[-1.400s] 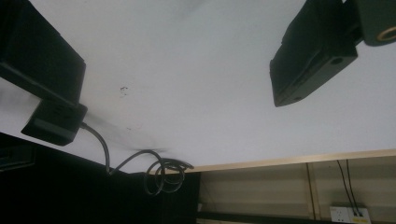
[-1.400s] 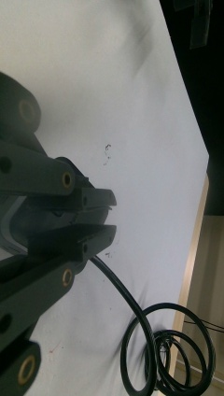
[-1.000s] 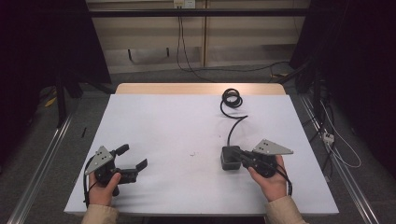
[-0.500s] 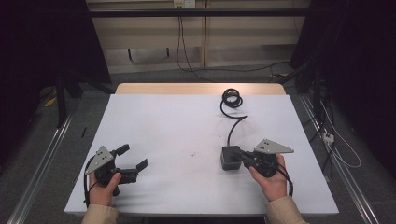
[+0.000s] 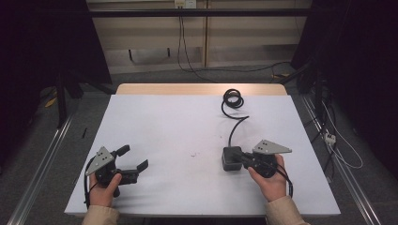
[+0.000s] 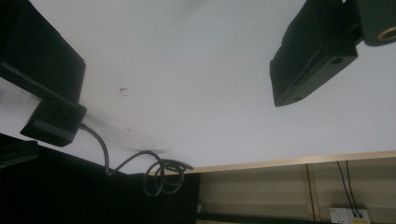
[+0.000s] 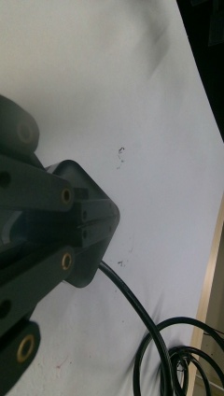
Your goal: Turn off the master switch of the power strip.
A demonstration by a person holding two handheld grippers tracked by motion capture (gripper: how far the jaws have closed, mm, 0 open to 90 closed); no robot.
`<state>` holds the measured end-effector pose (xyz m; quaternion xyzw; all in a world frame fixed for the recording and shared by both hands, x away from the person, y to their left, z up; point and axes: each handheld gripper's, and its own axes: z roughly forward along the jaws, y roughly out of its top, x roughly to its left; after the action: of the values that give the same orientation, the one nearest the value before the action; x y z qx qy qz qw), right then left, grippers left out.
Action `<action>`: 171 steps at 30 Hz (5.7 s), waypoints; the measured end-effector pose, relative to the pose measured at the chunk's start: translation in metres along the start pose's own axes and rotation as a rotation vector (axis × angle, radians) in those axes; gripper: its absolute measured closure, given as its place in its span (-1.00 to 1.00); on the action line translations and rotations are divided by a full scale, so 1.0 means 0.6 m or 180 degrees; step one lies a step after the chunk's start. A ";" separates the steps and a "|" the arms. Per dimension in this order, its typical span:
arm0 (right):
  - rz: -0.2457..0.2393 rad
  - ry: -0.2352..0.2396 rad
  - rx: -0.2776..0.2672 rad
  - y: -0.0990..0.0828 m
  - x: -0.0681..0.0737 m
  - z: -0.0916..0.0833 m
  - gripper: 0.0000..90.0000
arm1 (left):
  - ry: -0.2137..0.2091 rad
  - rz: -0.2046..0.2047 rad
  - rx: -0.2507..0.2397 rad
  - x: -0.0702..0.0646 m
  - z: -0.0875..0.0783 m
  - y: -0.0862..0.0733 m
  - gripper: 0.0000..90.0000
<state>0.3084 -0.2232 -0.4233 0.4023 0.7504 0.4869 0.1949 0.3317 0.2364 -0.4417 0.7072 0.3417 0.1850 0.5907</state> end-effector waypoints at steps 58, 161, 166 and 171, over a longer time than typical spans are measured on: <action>-0.0027 0.0056 0.0053 -0.009 -0.003 0.004 1.00 | 0.0000 0.0012 0.0016 -0.003 0.001 -0.001 -0.93; 0.0052 0.0155 0.0012 -0.008 -0.005 0.001 1.00 | -0.0009 0.0028 0.0033 -0.004 0.004 -0.001 -0.93; 0.0043 0.0162 0.0015 -0.007 -0.004 0.001 1.00 | -0.0005 0.0023 0.0029 -0.004 0.004 -0.001 -0.93; 0.0020 0.0179 0.0008 -0.006 -0.003 0.001 1.00 | -0.0004 0.0024 0.0031 -0.004 0.004 -0.001 -0.93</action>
<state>0.3085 -0.2250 -0.4272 0.3910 0.7549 0.4977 0.1717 0.3313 0.2329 -0.4427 0.7115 0.3395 0.1850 0.5868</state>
